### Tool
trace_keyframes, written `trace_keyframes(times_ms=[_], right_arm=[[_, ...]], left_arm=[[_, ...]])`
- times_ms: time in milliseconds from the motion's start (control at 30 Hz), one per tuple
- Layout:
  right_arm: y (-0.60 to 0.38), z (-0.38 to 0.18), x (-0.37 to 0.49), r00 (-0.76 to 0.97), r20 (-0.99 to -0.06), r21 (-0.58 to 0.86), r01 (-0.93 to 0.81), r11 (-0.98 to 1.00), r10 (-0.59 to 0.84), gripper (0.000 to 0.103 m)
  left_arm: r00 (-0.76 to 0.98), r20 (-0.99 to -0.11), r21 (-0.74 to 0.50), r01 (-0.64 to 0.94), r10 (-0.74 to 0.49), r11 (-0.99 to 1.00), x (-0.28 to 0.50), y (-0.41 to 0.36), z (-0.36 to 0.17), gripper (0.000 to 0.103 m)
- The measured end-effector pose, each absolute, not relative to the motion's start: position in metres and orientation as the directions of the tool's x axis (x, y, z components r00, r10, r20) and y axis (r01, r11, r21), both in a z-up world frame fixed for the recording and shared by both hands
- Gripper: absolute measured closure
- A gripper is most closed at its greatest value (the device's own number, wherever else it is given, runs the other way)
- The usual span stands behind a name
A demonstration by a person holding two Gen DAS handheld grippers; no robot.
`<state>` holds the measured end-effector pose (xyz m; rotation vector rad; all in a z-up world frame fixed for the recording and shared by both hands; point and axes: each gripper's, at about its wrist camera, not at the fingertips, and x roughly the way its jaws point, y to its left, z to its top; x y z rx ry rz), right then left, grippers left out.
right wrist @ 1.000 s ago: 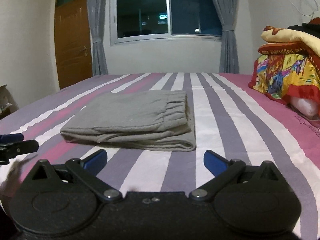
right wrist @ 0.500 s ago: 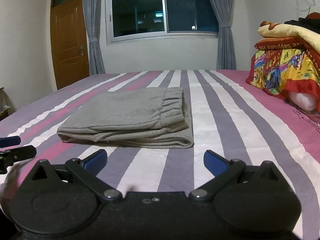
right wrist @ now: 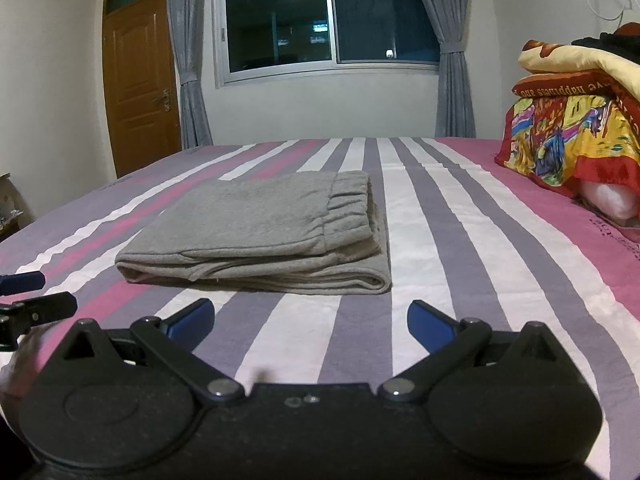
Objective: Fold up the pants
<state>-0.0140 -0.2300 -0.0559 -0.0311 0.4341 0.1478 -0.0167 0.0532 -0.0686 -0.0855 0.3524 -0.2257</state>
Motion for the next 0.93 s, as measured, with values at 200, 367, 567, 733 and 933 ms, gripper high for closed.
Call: trace_keyframes(times_ms=[200, 367, 567, 733, 933], right_arm=[[-0.2299, -0.0561, -0.0140, 0.898, -0.420, 0.003, -0.146, 0.989, 0.133, 0.001], [-0.2287, -0.0560, -0.0143, 0.897, -0.422, -0.001, -0.148, 0.989, 0.134, 0.001], [-0.2276, -0.0563, -0.0145, 0.896, -0.423, -0.003, -0.147, 0.989, 0.132, 0.001], [-0.2276, -0.0564, -0.0144, 0.896, -0.423, -0.003, -0.148, 0.989, 0.132, 0.001], [-0.2278, -0.0563, -0.0146, 0.897, -0.423, -0.005, -0.147, 0.989, 0.132, 0.001]], left_arm=[[0.918, -0.329, -0.124, 0.193, -0.224, 0.973, -0.0154, 0.0541, -0.0694, 0.000], [0.919, -0.327, -0.122, 0.192, -0.222, 0.974, -0.0149, 0.0541, -0.0699, 0.000], [0.917, -0.327, -0.120, 0.197, -0.226, 0.973, -0.0142, 0.0532, -0.0697, 0.000], [0.917, -0.322, -0.112, 0.208, -0.234, 0.972, -0.0153, 0.0508, -0.0696, 0.000], [0.912, -0.323, -0.089, 0.237, -0.253, 0.967, -0.0158, 0.0459, -0.0699, 0.000]])
